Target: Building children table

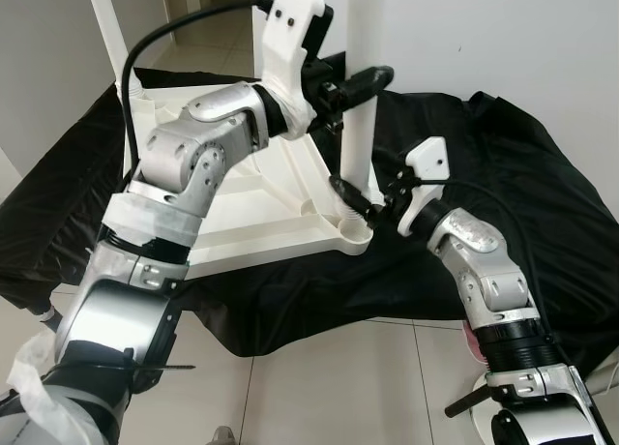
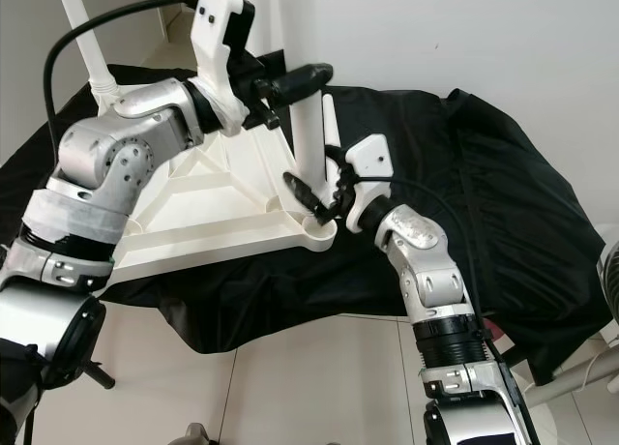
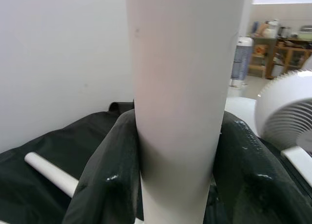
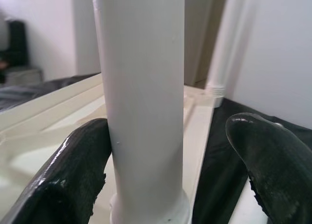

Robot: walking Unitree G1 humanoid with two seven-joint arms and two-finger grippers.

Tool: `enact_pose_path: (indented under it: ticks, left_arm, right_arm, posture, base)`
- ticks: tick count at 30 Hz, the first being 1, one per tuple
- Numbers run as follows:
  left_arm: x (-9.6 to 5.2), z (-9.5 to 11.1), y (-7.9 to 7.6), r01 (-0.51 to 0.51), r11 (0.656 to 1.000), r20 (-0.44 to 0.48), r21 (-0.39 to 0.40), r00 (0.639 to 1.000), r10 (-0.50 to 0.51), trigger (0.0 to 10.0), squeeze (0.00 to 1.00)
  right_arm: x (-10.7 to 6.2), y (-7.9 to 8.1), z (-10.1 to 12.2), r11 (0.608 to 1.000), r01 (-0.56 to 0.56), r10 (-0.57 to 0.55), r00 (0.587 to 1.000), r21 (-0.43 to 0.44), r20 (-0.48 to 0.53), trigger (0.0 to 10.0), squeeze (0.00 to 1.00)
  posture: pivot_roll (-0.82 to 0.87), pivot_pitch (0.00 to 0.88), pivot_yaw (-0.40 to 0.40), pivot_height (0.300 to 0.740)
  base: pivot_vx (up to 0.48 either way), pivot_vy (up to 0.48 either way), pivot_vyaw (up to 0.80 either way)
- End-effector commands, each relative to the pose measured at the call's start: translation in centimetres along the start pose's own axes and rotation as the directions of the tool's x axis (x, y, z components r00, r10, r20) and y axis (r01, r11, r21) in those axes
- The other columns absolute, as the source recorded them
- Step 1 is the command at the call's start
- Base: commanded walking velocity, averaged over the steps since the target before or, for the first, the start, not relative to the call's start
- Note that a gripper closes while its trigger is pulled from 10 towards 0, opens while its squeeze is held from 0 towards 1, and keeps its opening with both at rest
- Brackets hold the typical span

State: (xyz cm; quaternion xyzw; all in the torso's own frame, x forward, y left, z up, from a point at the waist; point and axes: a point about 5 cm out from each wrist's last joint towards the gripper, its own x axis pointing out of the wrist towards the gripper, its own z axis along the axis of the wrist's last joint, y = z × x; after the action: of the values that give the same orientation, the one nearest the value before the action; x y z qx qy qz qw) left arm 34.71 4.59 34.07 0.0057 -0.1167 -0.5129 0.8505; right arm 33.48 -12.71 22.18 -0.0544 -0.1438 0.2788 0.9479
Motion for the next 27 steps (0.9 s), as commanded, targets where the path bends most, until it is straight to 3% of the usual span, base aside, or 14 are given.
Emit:
enact_pose_path:
  ticks: [1,15,23,27]
  left_arm:
    - [0.4,1.1,0.6,-0.125,0.992,0.028,0.019,0.992,0.125,10.0,0.00]
    - [1.6,1.9,0.4,-0.220,0.975,0.063,-0.025,0.973,0.221,10.0,0.00]
    - [3.2,2.2,-1.0,-0.205,0.978,0.078,-0.048,0.975,0.209,10.0,0.00]
    - [3.3,2.2,-1.2,-0.201,0.979,0.079,-0.045,0.976,0.204,10.0,0.00]
  right_arm:
    - [0.3,-0.5,-0.2,0.997,0.080,-0.080,0.997,-0.021,-0.002,10.0,0.00]
    - [1.6,0.8,-1.4,0.959,0.284,-0.283,0.959,0.029,-0.034,10.0,0.00]
    - [3.9,1.1,-0.5,0.934,0.355,-0.356,0.934,-0.050,-0.016,10.0,0.00]
    - [4.2,1.1,-0.3,0.931,0.359,-0.360,0.933,-0.060,-0.009,10.0,0.00]
  posture:
    - [-0.01,0.000,-0.003,0.740]
    - [-0.02,0.008,-0.003,0.740]
    - [-0.03,0.030,-0.004,0.740]
    - [-0.03,0.030,-0.004,0.740]
  base:
    - [0.000,0.000,0.00]
    - [0.000,0.000,0.00]
    - [0.000,0.000,0.00]
    - [0.000,0.000,0.00]
